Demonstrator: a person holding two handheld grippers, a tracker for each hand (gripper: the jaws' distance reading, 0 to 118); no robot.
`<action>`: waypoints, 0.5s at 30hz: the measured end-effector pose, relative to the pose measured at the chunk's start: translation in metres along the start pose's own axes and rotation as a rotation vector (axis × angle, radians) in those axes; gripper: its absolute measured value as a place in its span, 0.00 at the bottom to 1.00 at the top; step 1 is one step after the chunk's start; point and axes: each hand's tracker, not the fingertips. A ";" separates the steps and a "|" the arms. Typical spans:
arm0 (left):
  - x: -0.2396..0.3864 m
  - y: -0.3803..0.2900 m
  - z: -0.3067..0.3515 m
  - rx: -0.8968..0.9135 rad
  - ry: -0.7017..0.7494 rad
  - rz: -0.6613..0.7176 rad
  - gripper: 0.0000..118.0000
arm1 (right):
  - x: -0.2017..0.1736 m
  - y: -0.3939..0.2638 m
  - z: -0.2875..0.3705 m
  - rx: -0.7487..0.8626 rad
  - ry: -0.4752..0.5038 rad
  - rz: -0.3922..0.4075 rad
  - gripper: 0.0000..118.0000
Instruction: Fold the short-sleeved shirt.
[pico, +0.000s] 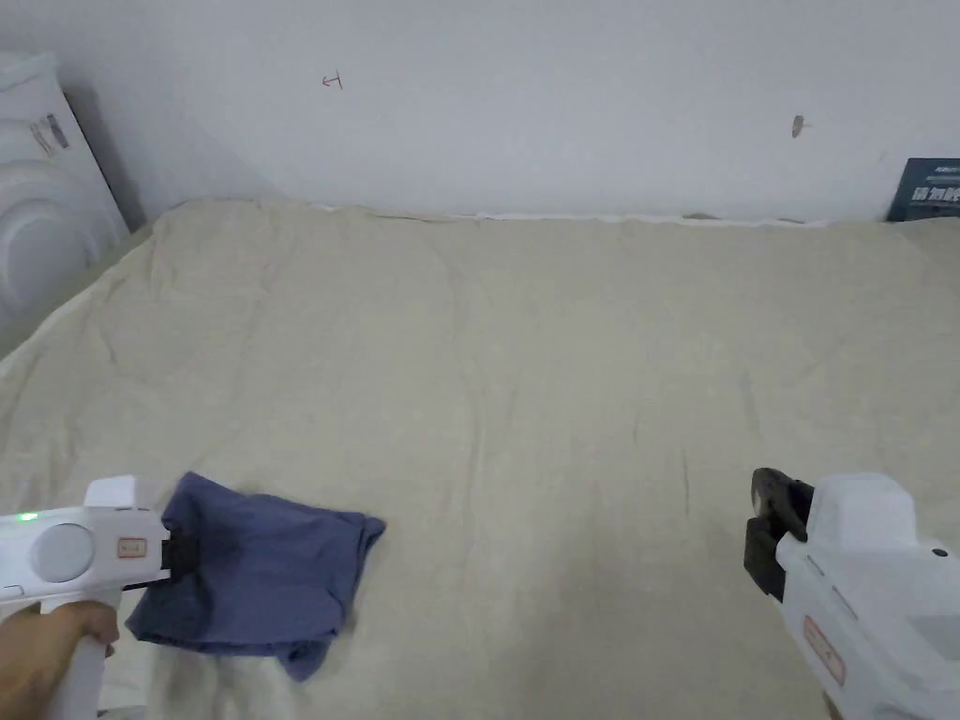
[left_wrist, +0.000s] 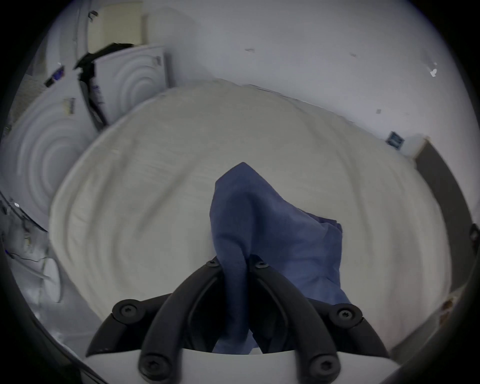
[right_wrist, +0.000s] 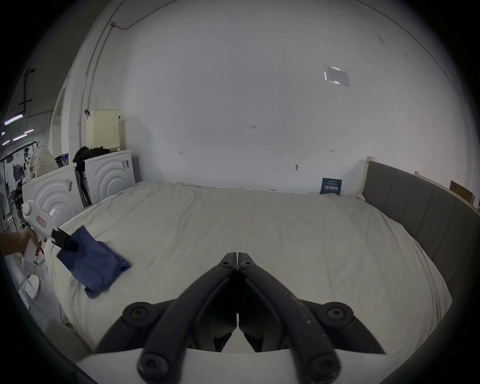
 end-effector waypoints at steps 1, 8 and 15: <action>-0.014 0.003 -0.005 -0.003 0.040 0.004 0.13 | -0.004 0.002 -0.004 0.001 0.002 0.003 0.02; -0.069 0.010 -0.023 -0.054 0.101 0.078 0.21 | -0.021 0.004 -0.034 -0.010 0.008 0.004 0.02; -0.059 0.007 -0.012 -0.006 0.087 0.097 0.97 | -0.018 0.005 -0.030 -0.023 0.001 0.005 0.02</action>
